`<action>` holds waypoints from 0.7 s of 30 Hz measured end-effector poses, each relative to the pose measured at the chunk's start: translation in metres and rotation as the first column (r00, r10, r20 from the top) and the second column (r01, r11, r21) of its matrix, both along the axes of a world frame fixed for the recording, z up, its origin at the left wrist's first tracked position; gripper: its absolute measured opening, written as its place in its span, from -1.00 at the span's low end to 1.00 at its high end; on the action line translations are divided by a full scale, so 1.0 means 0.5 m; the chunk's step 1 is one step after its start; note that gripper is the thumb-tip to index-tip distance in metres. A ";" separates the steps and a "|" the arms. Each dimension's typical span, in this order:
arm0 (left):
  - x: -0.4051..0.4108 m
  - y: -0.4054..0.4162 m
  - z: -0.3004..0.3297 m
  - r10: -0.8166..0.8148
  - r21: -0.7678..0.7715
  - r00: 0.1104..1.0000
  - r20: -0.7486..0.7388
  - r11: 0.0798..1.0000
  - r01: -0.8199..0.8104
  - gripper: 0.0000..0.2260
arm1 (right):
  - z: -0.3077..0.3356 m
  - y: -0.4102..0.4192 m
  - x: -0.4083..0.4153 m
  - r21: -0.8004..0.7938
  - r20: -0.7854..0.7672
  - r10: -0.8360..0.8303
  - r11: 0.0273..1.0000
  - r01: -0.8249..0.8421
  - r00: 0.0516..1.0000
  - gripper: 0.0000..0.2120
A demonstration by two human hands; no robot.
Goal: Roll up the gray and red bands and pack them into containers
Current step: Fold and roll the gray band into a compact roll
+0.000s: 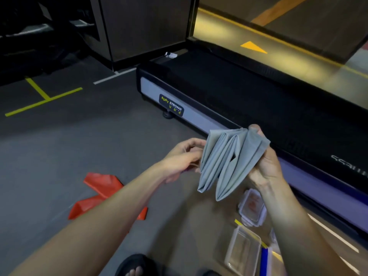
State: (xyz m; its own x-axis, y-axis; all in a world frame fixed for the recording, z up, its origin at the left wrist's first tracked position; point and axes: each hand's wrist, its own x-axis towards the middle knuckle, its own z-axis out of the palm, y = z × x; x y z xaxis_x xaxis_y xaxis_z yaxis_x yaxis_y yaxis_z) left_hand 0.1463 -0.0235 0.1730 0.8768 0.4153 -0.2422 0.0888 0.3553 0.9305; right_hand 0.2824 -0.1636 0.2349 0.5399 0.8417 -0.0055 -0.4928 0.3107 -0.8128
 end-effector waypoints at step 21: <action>0.049 0.057 -0.412 -0.232 -0.369 0.933 -0.274 0.921 0.121 -0.61 | -0.434 -0.015 0.037 -0.226 -0.150 0.115 0.963 -0.147 0.982 -0.59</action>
State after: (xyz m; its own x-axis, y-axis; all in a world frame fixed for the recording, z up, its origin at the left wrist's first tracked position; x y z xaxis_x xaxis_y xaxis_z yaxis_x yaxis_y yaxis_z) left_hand 0.1709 0.0048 -0.0328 0.7865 0.1036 -0.6089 0.4406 0.5968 0.6707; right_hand 0.3007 -0.1712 0.0178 0.4054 0.8713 -0.2764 -0.6260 0.0442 -0.7786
